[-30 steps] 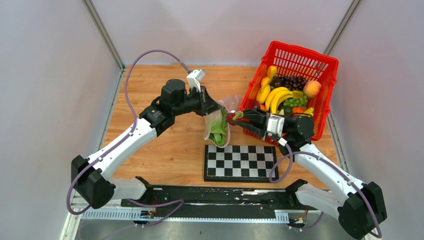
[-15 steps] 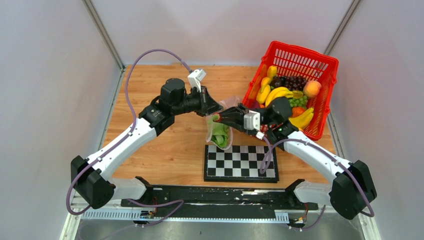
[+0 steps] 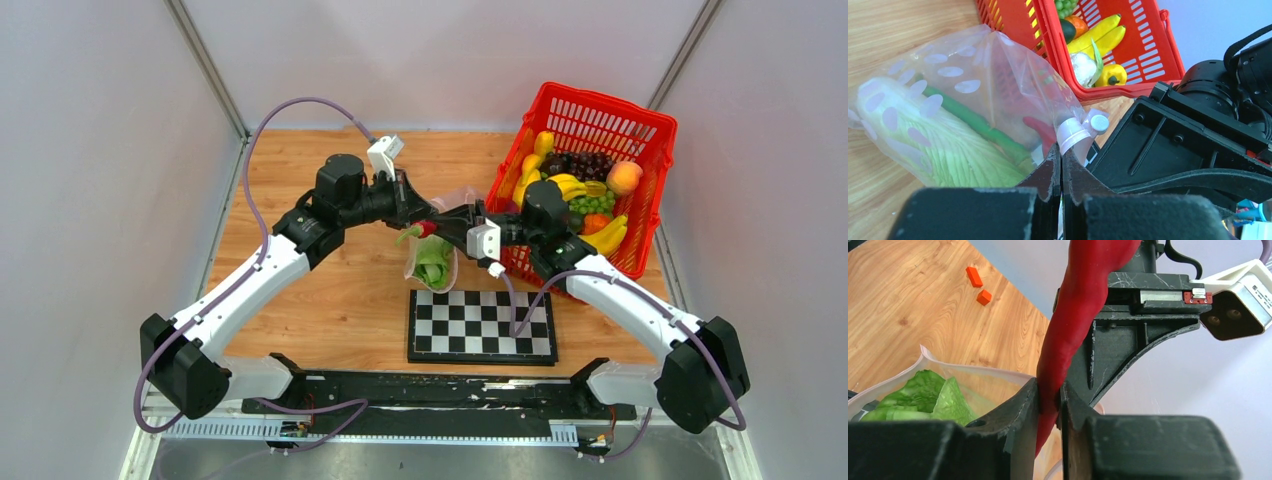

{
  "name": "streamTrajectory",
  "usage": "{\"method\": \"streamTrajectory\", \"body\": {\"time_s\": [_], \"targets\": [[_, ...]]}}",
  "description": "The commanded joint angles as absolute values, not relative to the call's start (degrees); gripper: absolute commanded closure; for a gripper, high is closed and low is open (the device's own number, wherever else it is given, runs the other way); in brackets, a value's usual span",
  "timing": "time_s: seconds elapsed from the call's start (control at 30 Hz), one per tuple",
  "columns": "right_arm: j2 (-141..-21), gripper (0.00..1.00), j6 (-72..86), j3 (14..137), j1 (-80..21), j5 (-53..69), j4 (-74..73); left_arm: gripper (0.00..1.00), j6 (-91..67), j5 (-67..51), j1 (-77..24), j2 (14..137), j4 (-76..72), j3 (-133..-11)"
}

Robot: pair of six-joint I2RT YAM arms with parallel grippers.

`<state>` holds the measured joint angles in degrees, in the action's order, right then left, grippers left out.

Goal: Place the food in the zip-top bag and seal the zipper
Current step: Place the fake vegetable in the zipper food storage bag.

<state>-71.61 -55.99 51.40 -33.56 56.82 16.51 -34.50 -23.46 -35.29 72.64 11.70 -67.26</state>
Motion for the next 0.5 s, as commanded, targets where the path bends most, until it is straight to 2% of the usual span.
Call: {"method": "streamTrajectory", "body": {"time_s": [0.0, 0.3, 0.4, 0.47], "targets": [[-71.11, 0.8, -59.21, 50.1, -33.52, 53.85, 7.84, 1.0, -36.66, -26.11, -35.22, 69.66, 5.65, -69.83], [-70.51, 0.79, -64.03, 50.79, -33.57, 50.4, -3.9, 1.0, -37.14, -25.87, -34.76, 69.62, 5.52, -70.31], [-71.04, 0.59, -64.35, 51.21, -33.55, 50.47, -5.42, 1.0, -37.51, -26.23, -34.78, 69.92, 5.26, -70.34], [-71.01, 0.58, -63.82, 51.22, -33.55, 49.97, -5.18, 1.0, -37.57, -26.29, -34.76, 69.85, 5.19, -70.4]]}}
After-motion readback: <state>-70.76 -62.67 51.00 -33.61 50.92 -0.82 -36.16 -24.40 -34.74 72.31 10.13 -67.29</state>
